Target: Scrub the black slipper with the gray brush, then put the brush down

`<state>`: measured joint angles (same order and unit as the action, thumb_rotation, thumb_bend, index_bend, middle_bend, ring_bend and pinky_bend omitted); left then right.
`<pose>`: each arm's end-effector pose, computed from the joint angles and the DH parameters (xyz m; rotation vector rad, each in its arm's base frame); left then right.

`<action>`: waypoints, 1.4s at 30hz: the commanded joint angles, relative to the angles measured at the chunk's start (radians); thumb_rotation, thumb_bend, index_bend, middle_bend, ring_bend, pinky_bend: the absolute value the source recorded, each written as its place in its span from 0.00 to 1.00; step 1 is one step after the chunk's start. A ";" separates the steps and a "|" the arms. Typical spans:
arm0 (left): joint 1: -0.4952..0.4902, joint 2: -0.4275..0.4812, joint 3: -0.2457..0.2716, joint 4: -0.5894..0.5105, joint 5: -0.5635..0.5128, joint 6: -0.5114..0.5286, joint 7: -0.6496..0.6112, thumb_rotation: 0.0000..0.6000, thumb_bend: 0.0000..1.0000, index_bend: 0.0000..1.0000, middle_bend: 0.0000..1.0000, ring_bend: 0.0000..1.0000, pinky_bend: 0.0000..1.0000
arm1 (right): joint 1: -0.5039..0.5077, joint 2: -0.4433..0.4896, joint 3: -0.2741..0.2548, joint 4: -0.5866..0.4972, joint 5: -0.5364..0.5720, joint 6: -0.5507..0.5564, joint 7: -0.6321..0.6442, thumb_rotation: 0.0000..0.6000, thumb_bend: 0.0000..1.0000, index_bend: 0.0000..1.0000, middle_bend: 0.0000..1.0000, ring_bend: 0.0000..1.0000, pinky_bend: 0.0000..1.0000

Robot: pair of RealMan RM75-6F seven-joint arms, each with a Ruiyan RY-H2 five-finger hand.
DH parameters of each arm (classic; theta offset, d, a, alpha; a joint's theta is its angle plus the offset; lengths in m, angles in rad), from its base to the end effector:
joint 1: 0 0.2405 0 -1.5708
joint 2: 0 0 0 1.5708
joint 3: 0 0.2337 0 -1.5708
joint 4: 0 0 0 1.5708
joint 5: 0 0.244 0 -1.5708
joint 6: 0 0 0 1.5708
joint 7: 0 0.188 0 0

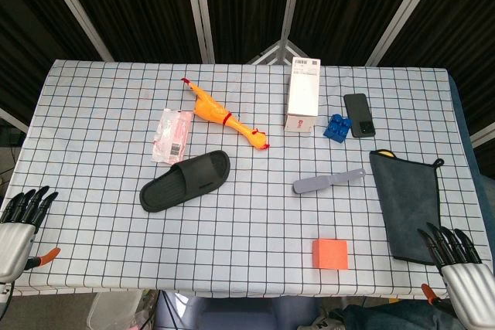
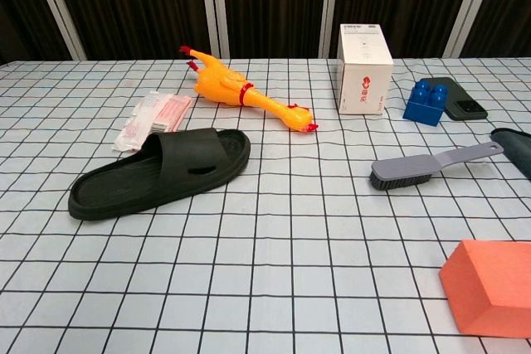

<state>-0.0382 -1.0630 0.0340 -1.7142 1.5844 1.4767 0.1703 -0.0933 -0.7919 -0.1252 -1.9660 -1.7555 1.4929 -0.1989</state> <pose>-0.2911 0.1895 0.1033 -1.5251 -0.8661 -0.7669 -0.2595 -0.1310 0.1368 1.6103 -0.9189 0.6809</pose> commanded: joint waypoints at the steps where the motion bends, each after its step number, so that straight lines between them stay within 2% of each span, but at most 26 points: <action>1: -0.003 -0.001 -0.001 0.000 -0.005 -0.005 0.000 1.00 0.06 0.00 0.00 0.00 0.05 | 0.004 -0.002 0.002 0.003 0.009 -0.009 -0.002 1.00 0.32 0.00 0.00 0.00 0.00; 6: -0.004 -0.007 -0.002 -0.003 -0.009 -0.008 0.016 1.00 0.06 0.00 0.00 0.00 0.05 | 0.015 -0.012 0.003 0.009 0.011 -0.031 -0.009 1.00 0.32 0.00 0.00 0.00 0.00; 11: -0.010 -0.020 -0.009 0.003 -0.009 -0.008 0.023 1.00 0.06 0.00 0.00 0.00 0.05 | 0.048 -0.059 0.028 0.027 0.007 -0.059 -0.025 1.00 0.32 0.00 0.00 0.00 0.00; 14: -0.012 -0.032 -0.025 0.014 -0.003 0.015 0.023 1.00 0.07 0.00 0.00 0.00 0.05 | 0.092 -0.113 0.069 0.046 0.018 -0.093 -0.053 1.00 0.32 0.01 0.03 0.00 0.01; 17: -0.015 -0.047 -0.043 0.030 -0.003 0.035 0.032 1.00 0.06 0.00 0.00 0.00 0.05 | 0.155 -0.175 0.126 0.066 0.040 -0.143 -0.098 1.00 0.32 0.06 0.09 0.00 0.01; 26: -0.032 -0.093 -0.080 0.074 -0.050 0.029 0.075 1.00 0.06 0.00 0.00 0.00 0.05 | 0.350 -0.320 0.242 0.170 0.179 -0.374 -0.156 1.00 0.32 0.17 0.17 0.04 0.08; 29: -0.036 -0.104 -0.084 0.081 -0.055 0.028 0.090 1.00 0.07 0.00 0.00 0.00 0.05 | 0.408 -0.370 0.259 0.230 0.215 -0.448 -0.165 1.00 0.32 0.23 0.20 0.07 0.10; 35: -0.036 -0.113 -0.089 0.077 -0.077 0.027 0.120 1.00 0.07 0.00 0.00 0.00 0.05 | 0.500 -0.457 0.266 0.341 0.254 -0.564 -0.159 1.00 0.32 0.24 0.22 0.09 0.11; 42: -0.036 -0.115 -0.102 0.080 -0.123 0.015 0.133 1.00 0.07 0.00 0.00 0.00 0.05 | 0.564 -0.517 0.268 0.434 0.255 -0.614 -0.145 1.00 0.32 0.24 0.22 0.09 0.11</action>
<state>-0.0740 -1.1778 -0.0648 -1.6356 1.4690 1.4955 0.3005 0.4584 -1.2954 0.1408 -1.5469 -1.5017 0.8877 -0.3474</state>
